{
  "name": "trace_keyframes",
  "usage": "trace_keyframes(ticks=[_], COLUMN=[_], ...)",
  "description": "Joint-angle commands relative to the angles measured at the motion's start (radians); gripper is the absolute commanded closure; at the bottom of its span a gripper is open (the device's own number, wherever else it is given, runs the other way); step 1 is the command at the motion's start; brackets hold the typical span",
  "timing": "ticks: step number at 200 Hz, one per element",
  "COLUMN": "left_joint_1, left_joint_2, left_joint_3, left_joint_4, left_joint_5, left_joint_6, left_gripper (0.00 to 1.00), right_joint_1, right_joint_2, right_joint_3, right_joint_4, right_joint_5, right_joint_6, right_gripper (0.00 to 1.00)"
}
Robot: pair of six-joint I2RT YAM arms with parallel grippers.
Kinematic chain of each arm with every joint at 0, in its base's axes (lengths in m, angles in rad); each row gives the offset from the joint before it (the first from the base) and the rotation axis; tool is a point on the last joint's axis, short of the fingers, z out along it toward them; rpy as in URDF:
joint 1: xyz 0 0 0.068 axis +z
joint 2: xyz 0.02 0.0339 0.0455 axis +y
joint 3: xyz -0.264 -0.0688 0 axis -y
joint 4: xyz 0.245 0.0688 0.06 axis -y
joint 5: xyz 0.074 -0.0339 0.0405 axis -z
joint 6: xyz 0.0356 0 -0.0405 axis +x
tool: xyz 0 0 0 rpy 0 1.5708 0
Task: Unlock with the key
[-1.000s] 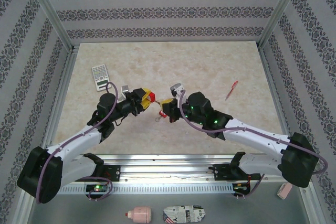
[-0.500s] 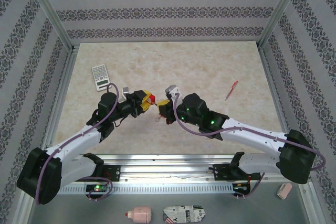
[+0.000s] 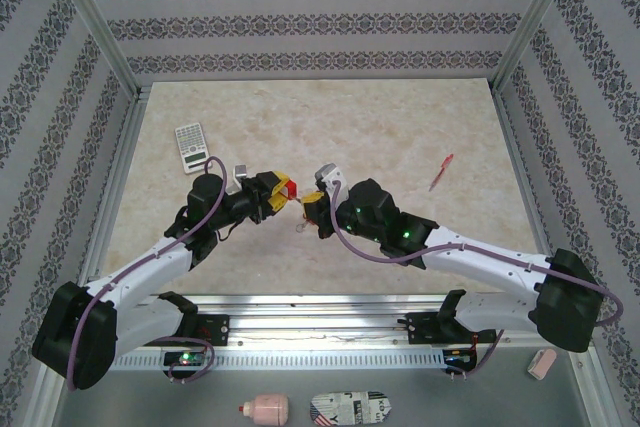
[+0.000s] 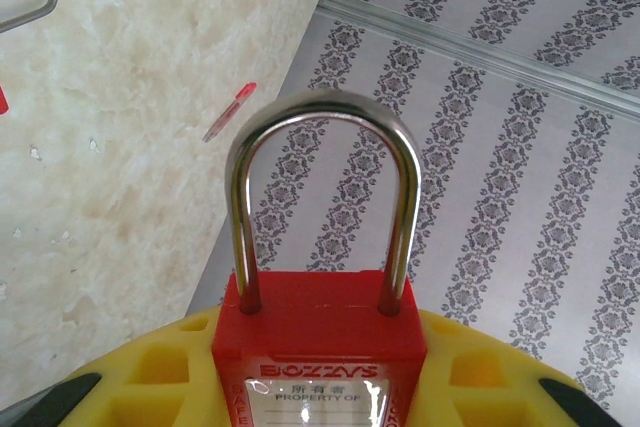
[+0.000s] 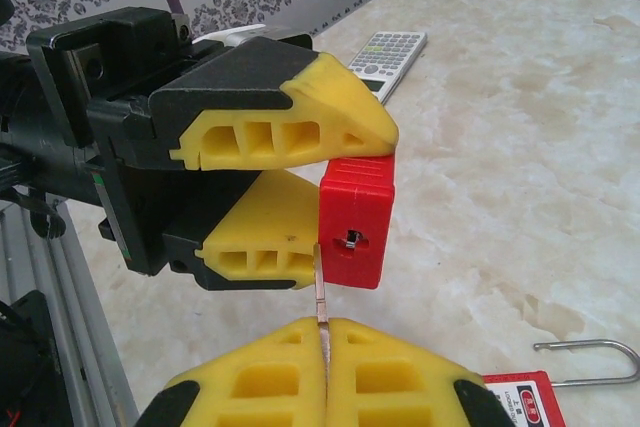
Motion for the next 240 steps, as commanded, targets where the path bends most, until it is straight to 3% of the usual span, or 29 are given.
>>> trace_keyframes(ticks=[1,240], left_joint_1=[0.013,0.014], left_joint_2=[-0.018,-0.021], left_joint_3=[0.030,0.049], left_joint_4=[-0.024,-0.062], left_joint_5=[0.017,0.003], left_joint_6=[0.030,0.063], left_gripper=[1.00,1.00], right_joint_1=[-0.004,0.041], right_joint_2=[-0.030,0.011], right_joint_3=[-0.004,-0.026], right_joint_4=[-0.023,0.015], right_joint_5=[0.090,0.081], right_joint_6=[-0.015,0.019], right_gripper=[1.00,1.00])
